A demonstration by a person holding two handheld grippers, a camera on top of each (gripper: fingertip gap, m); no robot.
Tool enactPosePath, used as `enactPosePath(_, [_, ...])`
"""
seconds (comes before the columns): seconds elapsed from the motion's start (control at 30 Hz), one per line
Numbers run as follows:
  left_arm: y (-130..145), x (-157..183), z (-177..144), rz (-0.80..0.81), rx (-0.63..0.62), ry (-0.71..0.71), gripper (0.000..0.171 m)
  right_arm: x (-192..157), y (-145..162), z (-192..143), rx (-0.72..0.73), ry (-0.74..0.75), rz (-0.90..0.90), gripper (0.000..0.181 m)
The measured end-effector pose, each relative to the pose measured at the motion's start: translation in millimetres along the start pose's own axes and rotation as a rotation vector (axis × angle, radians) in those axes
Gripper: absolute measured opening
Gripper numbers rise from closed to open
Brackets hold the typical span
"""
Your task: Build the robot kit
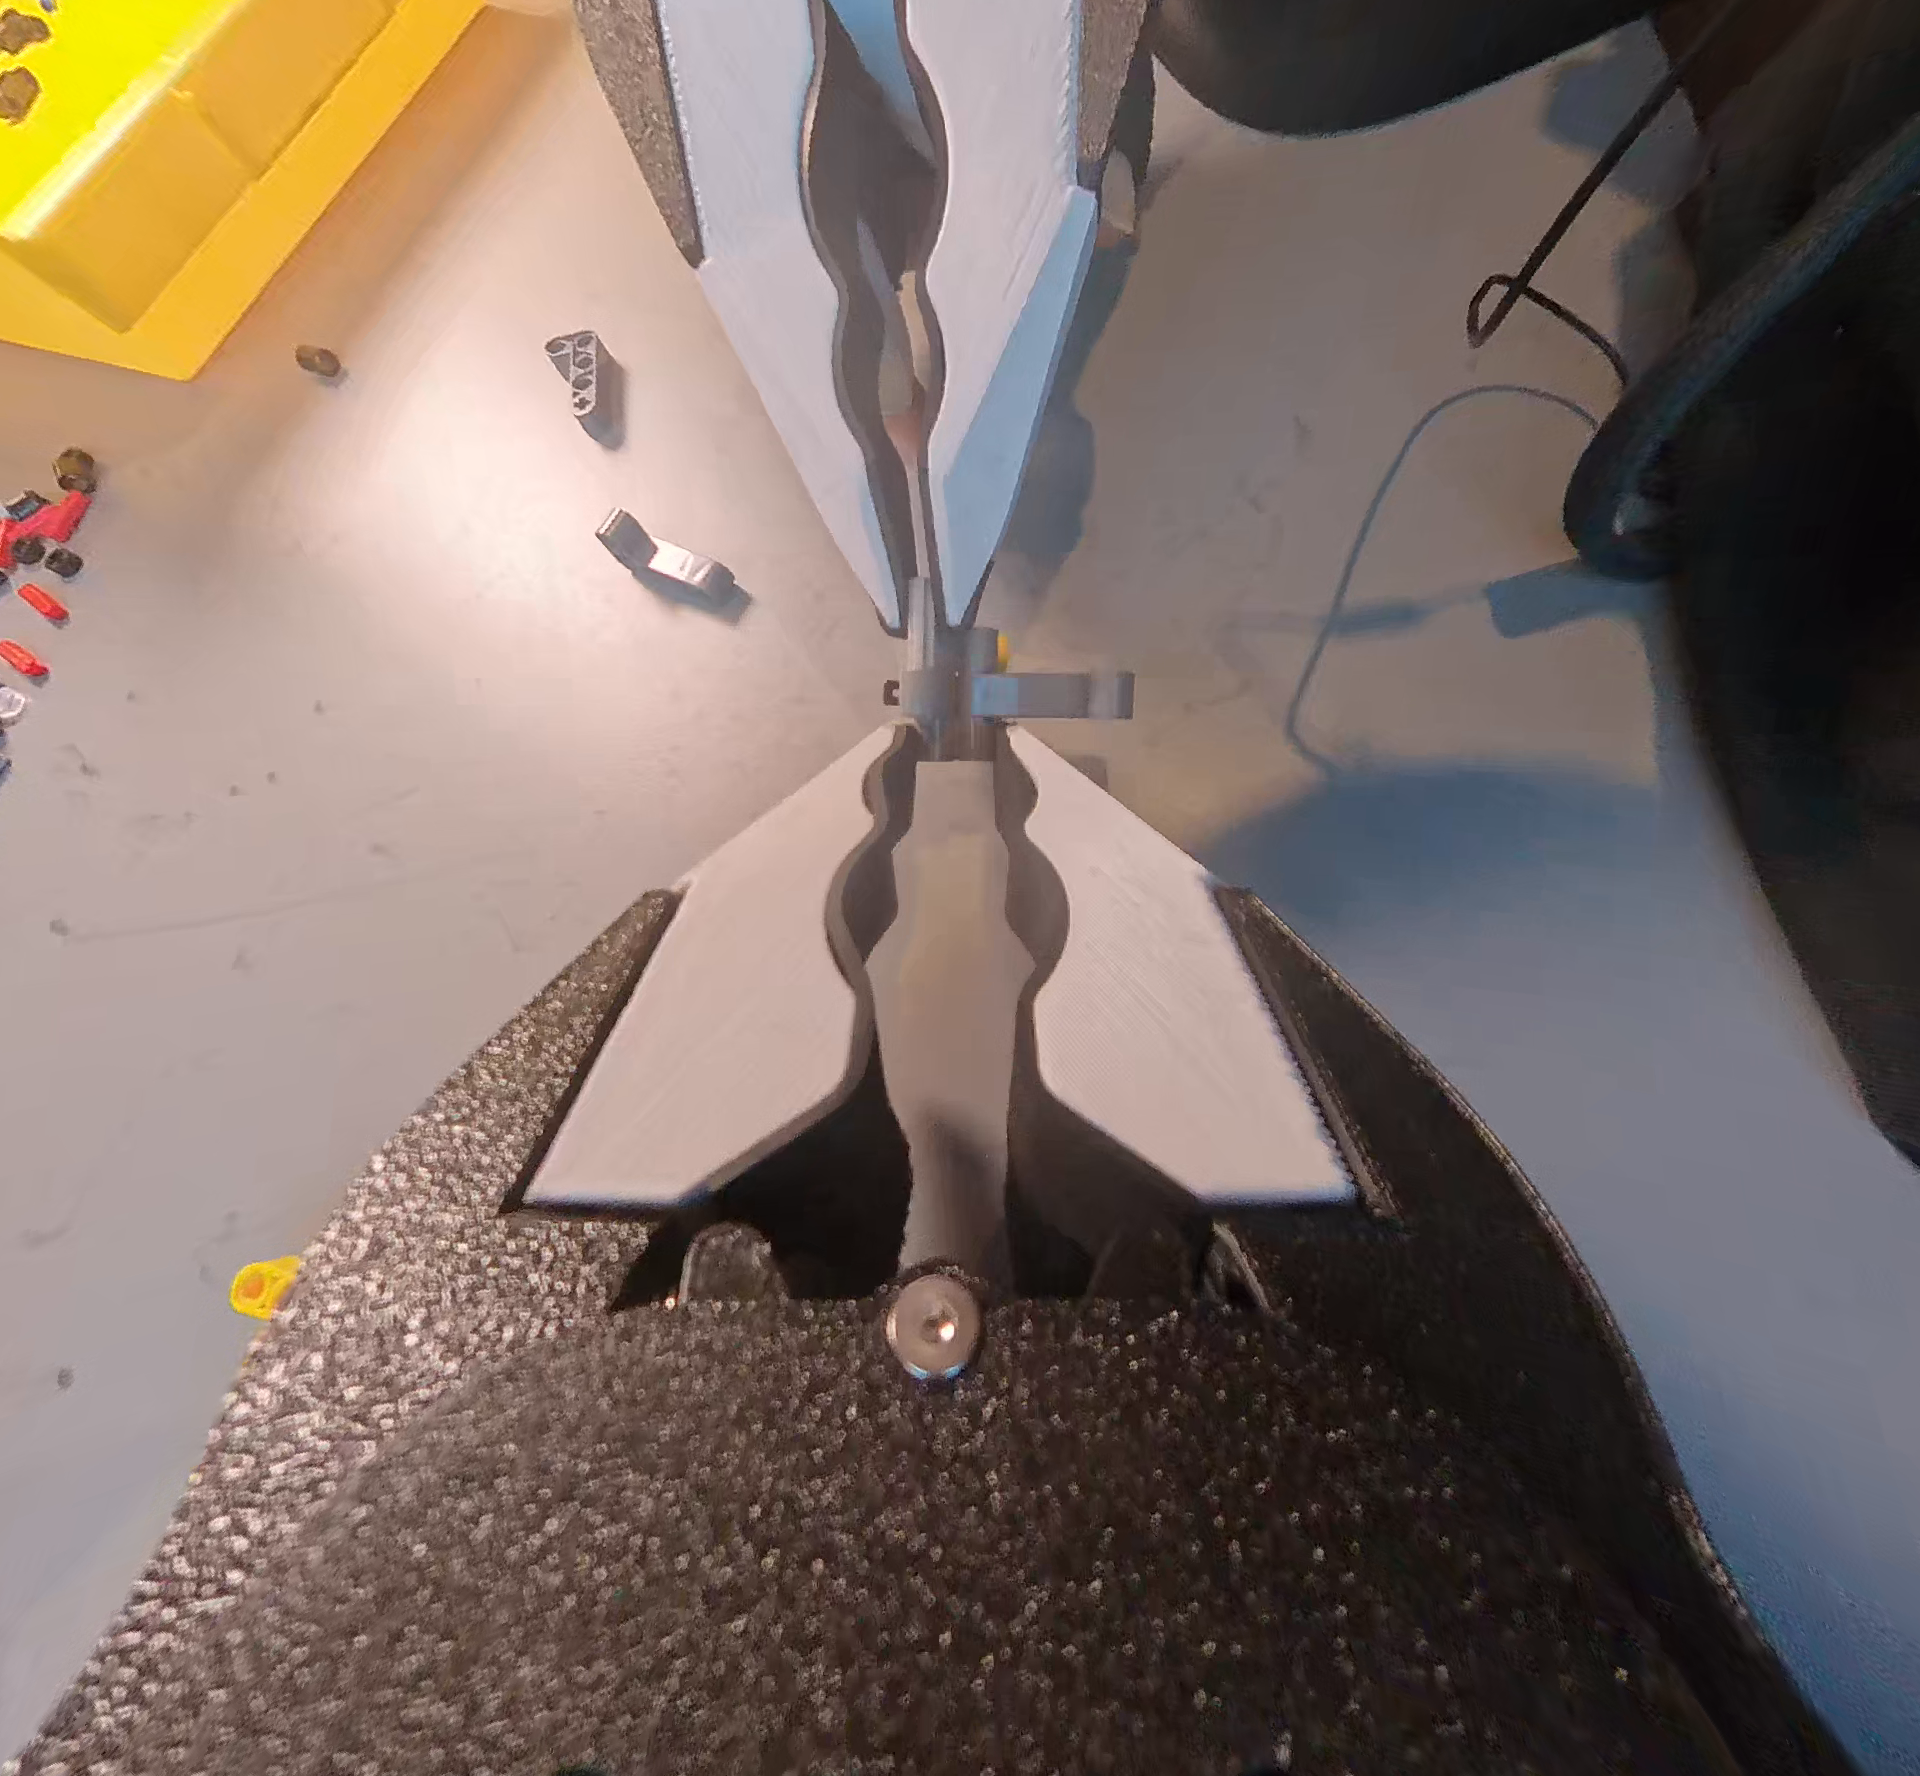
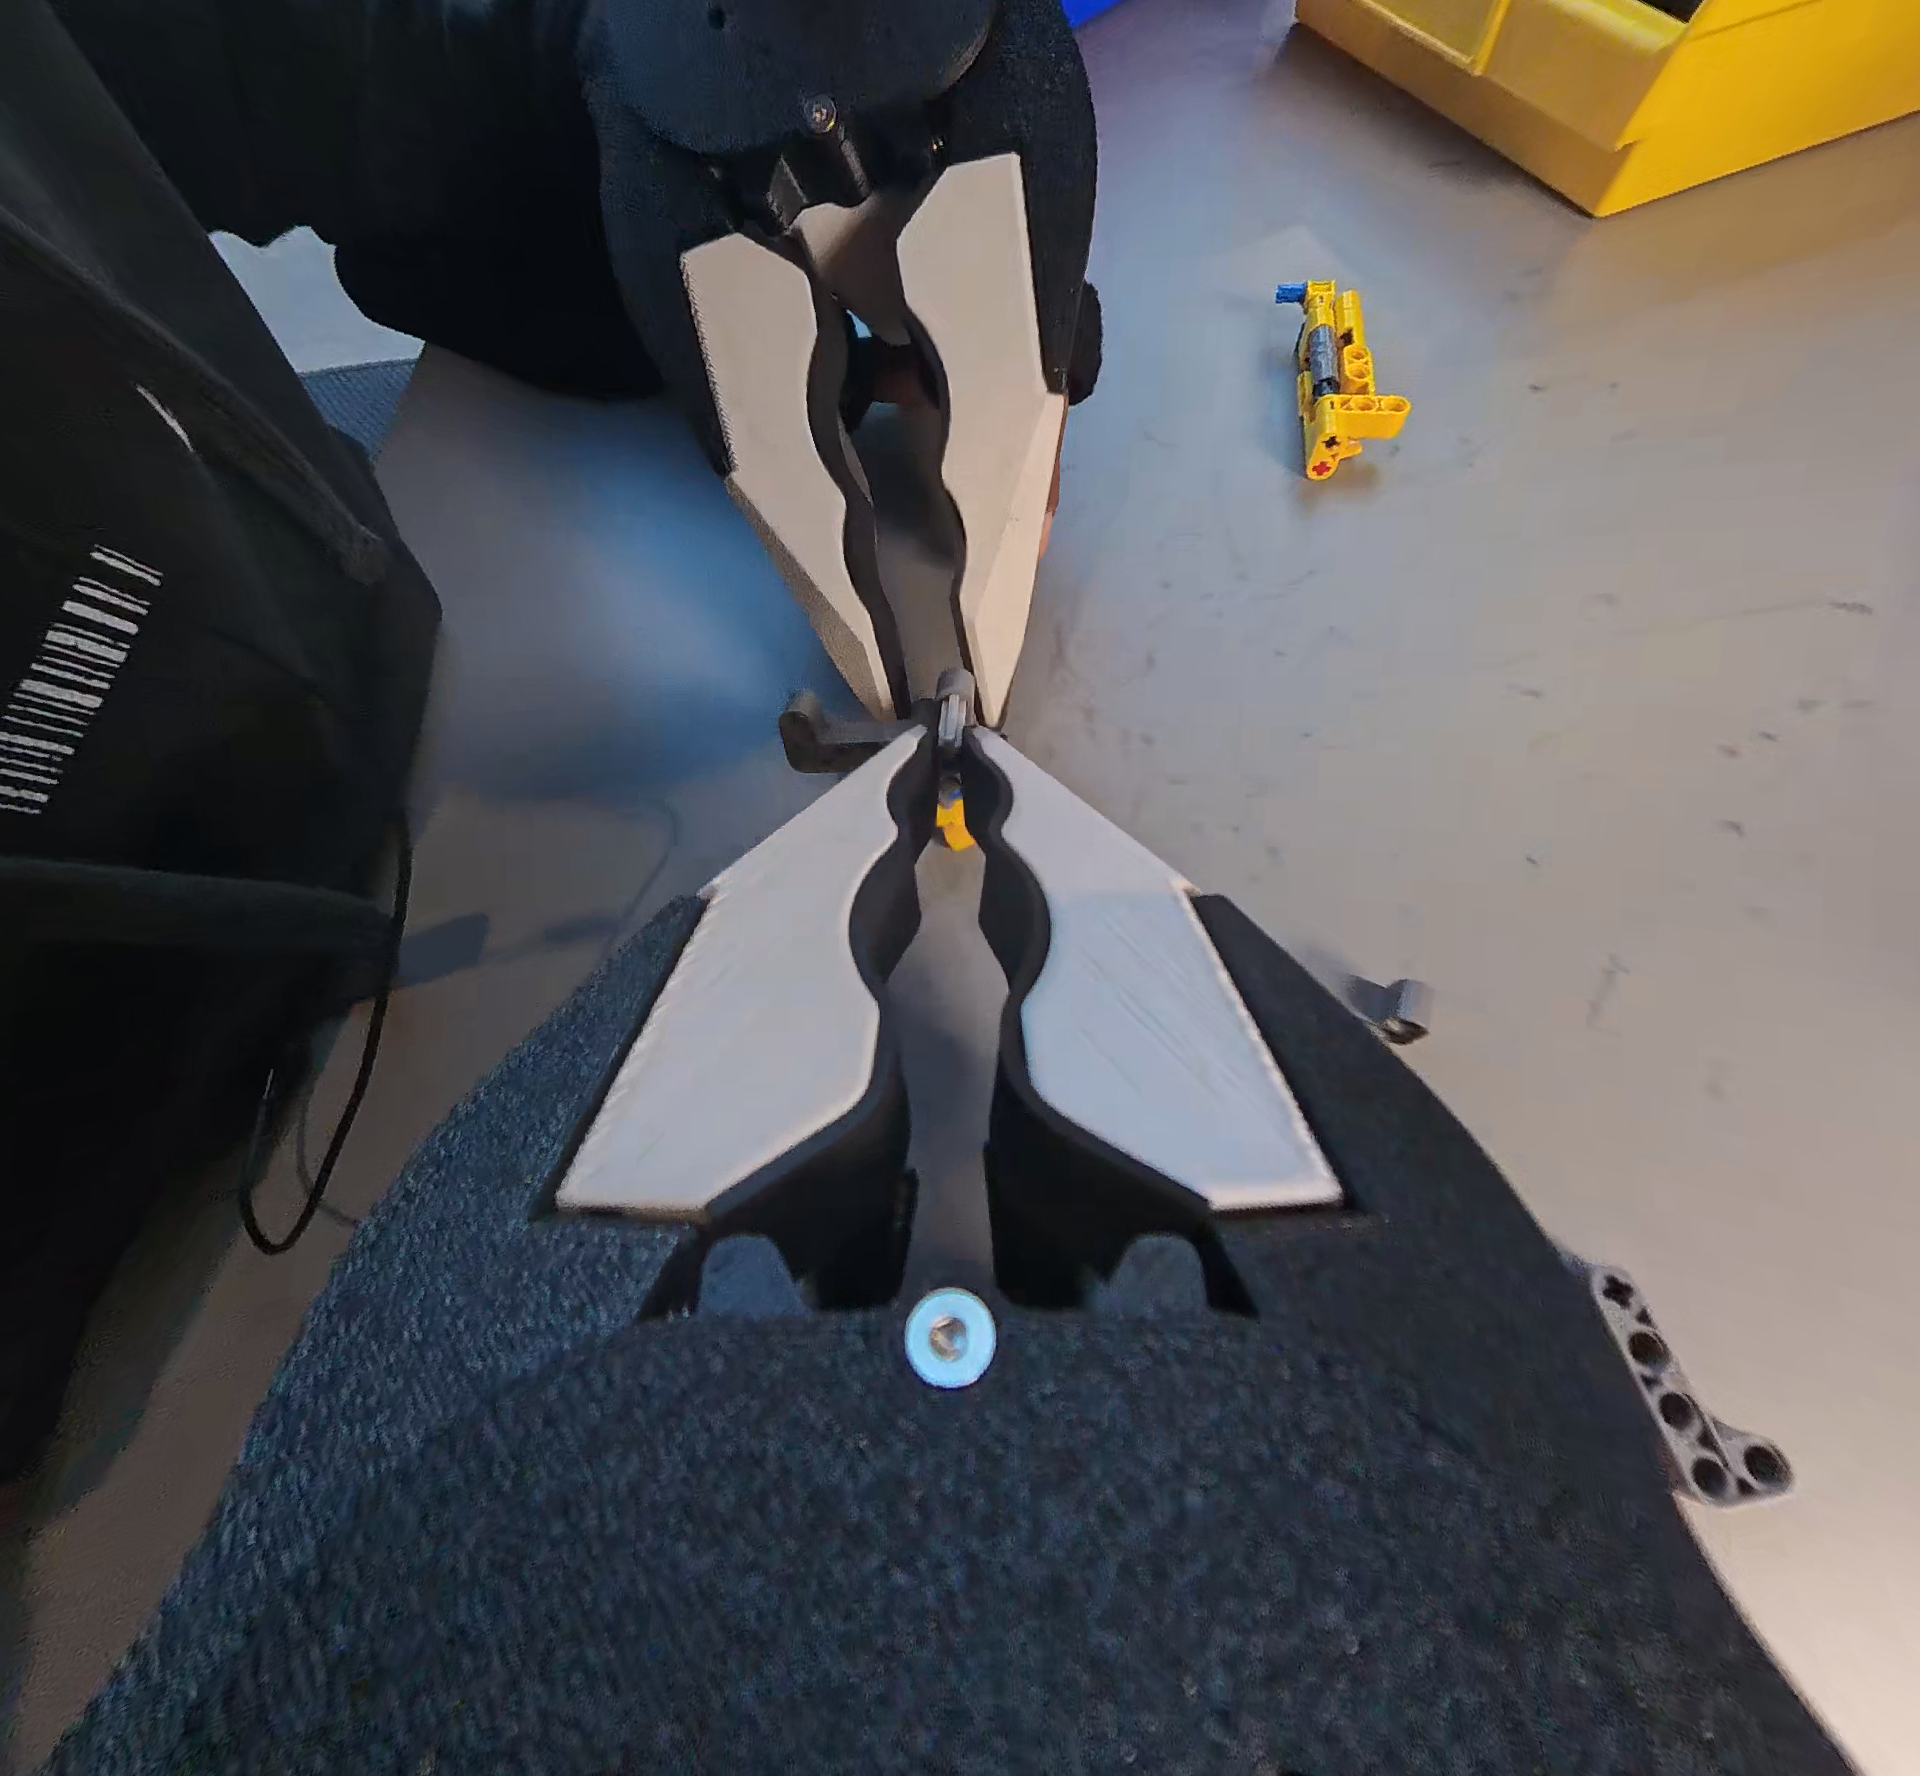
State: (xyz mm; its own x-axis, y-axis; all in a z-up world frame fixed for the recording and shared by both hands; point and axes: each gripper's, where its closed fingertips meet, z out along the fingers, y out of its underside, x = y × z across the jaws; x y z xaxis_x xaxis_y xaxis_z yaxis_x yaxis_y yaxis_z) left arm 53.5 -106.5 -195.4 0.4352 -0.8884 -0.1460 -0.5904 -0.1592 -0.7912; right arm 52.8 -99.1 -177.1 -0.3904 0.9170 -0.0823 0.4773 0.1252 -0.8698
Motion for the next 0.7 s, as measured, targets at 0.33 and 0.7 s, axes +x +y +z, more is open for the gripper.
enactPosePath(0.33, [-11, -1, -11, -0.134, 0.089, 0.094, 0.013, 2, -7, -7, 0.038, -0.016, 0.02, 0.003])
enactPosePath(0.7, [-25, -3, -17, -0.219, 0.194, 0.107, 0.006, -2, -13, -8, 0.099, -0.023, -0.032, 0.003])
